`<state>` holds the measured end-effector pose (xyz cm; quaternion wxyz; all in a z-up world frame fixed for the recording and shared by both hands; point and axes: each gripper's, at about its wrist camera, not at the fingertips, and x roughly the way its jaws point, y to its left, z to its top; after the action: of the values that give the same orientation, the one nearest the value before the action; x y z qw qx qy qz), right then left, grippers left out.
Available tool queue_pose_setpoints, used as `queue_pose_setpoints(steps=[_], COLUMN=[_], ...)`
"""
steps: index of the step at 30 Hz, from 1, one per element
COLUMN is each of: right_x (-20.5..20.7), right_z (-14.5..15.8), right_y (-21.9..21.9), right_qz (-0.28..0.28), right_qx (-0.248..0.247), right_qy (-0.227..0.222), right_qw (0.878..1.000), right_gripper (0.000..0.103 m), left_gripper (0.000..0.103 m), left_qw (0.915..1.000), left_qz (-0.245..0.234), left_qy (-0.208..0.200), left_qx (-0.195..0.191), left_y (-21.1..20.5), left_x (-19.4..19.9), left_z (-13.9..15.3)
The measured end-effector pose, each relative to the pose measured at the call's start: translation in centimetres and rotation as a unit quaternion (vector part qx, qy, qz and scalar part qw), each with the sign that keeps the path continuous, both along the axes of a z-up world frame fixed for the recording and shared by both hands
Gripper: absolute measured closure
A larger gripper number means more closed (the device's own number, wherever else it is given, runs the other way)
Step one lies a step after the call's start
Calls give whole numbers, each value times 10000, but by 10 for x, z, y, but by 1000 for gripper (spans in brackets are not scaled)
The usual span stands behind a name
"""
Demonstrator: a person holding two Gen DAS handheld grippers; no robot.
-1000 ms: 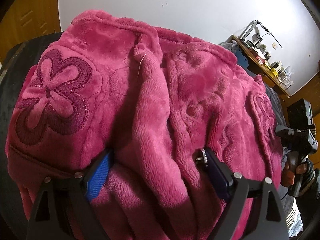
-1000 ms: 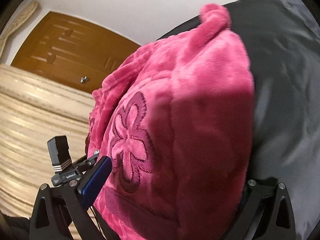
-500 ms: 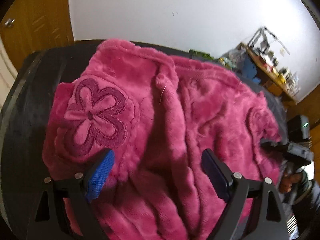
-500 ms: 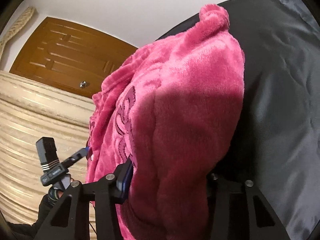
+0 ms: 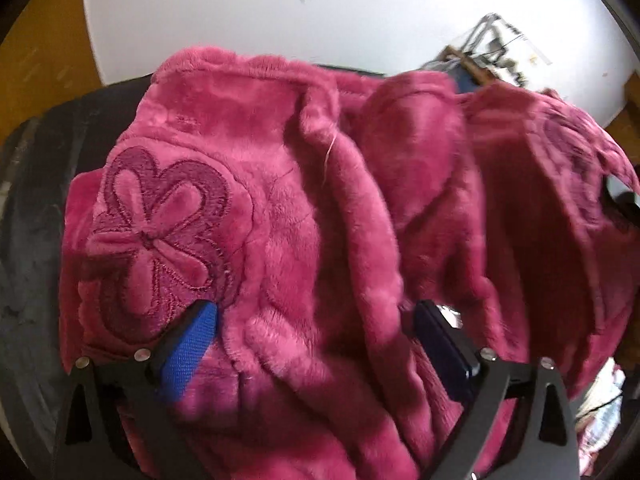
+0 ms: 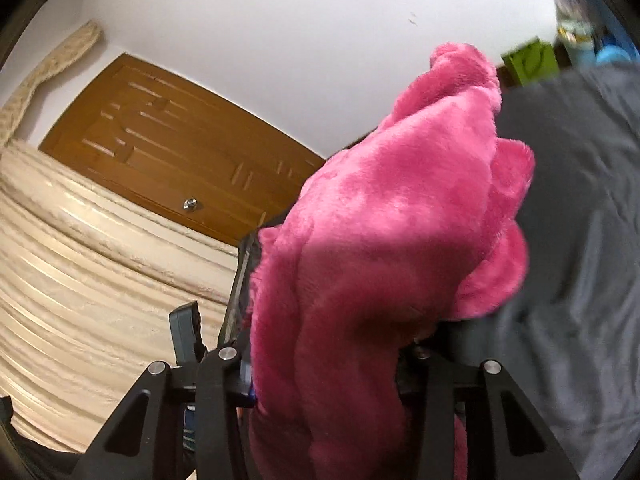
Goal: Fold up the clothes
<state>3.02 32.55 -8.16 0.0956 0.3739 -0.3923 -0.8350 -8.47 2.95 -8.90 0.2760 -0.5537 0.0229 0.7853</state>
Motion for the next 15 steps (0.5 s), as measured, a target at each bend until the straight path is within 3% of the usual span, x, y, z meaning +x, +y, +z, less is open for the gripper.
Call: queue_pose_setpoints(steps=[7, 12, 15], right_x=[-41, -72, -104], right_z=[33, 24, 8], right_y=[-105, -178, -224], right_qz=[312, 514, 640], right_qx=[662, 1287, 2099], right_qy=[55, -151, -326], right_qw=[9973, 9902, 9751], right_gripper=[58, 58, 58], left_gripper=[4, 4, 4], left_qw=[9958, 9902, 9842], left_qz=[432, 996, 1344], left_qy=[-149, -194, -331], left_qx=[795, 958, 1104], left_y=[-89, -148, -198], left_x=[-9, -8, 4], left_z=[26, 29, 26])
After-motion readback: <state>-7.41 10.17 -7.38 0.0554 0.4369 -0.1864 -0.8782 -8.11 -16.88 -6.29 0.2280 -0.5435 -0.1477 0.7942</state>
